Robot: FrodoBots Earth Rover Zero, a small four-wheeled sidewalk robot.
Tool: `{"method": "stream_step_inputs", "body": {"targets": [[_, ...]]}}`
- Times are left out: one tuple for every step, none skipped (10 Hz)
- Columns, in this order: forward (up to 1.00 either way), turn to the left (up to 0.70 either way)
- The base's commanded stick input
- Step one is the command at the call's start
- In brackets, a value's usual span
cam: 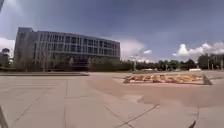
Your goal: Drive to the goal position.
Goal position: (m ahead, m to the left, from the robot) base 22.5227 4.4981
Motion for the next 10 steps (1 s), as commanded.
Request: {"method": "stream_step_inputs", "body": {"targets": [[0.7,0.0],[0.7,0.0],[0.7,0.0],[0.7,0.0],[0.7,0.0],[0.7,0.0],[0.7,0.0],[0.7,0.0],[0.7,0.0],[0.7,0.05]]}}
